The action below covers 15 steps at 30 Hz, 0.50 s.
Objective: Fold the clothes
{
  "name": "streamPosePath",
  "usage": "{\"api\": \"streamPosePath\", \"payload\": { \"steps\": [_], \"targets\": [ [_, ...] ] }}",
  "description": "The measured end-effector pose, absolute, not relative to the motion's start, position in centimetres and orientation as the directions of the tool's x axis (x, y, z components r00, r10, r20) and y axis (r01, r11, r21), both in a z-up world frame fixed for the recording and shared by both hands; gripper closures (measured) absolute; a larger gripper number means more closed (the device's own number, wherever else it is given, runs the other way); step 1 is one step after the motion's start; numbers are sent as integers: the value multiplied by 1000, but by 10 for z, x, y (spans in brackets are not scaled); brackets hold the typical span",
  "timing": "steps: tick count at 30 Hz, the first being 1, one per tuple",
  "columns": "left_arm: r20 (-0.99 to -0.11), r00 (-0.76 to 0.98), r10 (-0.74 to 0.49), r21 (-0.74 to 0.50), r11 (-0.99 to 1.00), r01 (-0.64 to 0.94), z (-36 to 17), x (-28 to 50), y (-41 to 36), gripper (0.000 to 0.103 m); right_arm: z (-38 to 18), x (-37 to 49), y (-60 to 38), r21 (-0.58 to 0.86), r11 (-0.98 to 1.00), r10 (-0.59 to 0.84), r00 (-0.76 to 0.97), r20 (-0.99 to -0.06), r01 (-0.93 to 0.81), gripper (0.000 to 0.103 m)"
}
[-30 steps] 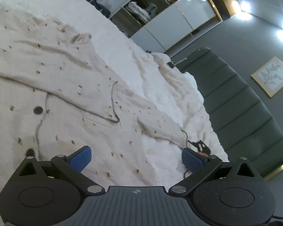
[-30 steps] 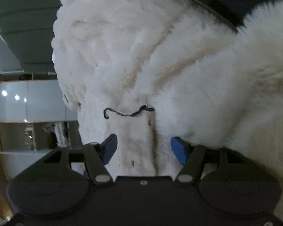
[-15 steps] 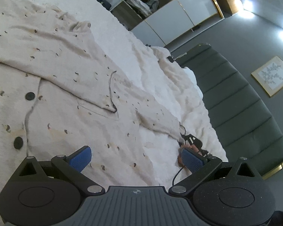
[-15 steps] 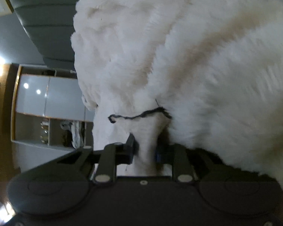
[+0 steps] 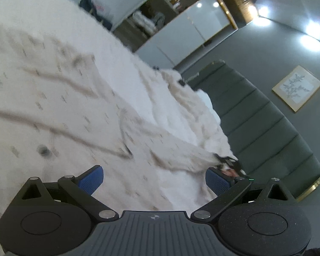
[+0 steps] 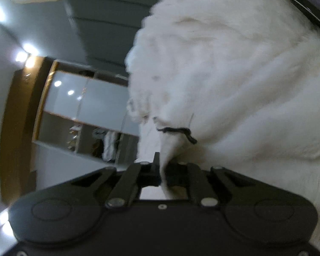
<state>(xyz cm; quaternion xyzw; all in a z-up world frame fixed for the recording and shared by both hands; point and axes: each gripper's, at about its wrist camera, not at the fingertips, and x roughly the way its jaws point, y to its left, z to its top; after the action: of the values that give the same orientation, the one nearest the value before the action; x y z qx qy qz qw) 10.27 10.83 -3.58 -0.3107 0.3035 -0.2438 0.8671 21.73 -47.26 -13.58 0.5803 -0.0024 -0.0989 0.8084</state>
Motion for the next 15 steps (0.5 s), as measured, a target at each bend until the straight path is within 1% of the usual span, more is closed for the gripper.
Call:
{"api": "streamPosePath", "payload": {
  "steps": [1,2,5,7,8,11,13,15],
  "targets": [
    [-378,710,-594,-675,702,228,-36,104,123,2,-124,213,-465,919,367,-146,985,-93,141,101],
    [-376,723,-580,-673,707,218,-39,104,141,2,-103,213,-451,872,472,-126,989,-81,132,101],
    [-366,758,-540,-689,705,170,-50,105,190,2,-53,216,-403,747,656,-62,994,-94,112,101],
    [-341,790,-510,-720,682,130,-64,101,228,2,-25,220,-372,675,730,-52,993,-104,109,101],
    [-327,804,-497,-734,669,114,-69,98,241,2,-1,223,-342,615,781,-55,992,-110,112,101],
    [-289,844,-451,-799,600,47,-78,91,271,2,49,236,-271,505,857,-48,991,-124,105,101],
    [-224,870,-440,-837,544,60,-75,89,287,1,74,250,-216,408,908,-47,990,-132,97,101],
    [-190,884,-428,-853,518,67,-72,88,297,1,93,260,-161,314,946,-36,990,-139,79,100]
  ]
}}
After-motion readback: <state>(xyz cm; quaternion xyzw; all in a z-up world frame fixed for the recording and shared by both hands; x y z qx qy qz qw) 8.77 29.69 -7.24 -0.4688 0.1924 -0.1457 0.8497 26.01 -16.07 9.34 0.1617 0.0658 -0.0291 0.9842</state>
